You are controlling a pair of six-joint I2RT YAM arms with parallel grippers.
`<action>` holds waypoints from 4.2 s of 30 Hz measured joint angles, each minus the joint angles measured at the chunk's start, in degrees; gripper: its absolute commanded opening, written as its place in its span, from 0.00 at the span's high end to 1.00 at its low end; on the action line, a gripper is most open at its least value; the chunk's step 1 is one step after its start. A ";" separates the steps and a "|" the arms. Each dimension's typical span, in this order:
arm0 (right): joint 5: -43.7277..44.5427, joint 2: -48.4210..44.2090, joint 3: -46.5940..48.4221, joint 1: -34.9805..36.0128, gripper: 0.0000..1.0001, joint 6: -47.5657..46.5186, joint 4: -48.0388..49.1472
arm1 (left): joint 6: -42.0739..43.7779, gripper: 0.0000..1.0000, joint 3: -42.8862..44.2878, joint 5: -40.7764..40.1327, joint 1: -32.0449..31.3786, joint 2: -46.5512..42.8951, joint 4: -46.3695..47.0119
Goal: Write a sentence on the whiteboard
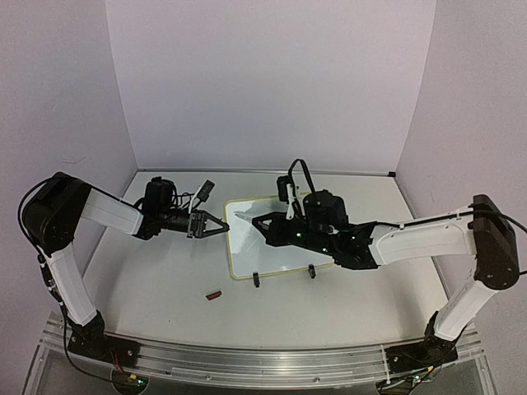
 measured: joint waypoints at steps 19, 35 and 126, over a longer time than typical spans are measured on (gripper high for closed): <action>2.37 3.66 2.38 -1.23 1.00 0.83 1.06 | 0.62 1.00 -0.02 -0.16 0.00 0.00 -0.42; 3.74 5.79 3.36 -1.19 1.00 1.32 3.08 | 0.65 1.00 -0.02 -0.24 0.00 0.00 -0.44; 3.46 -0.12 -2.51 0.03 1.00 2.20 5.19 | 0.72 1.00 -0.02 -0.62 0.00 0.00 -0.47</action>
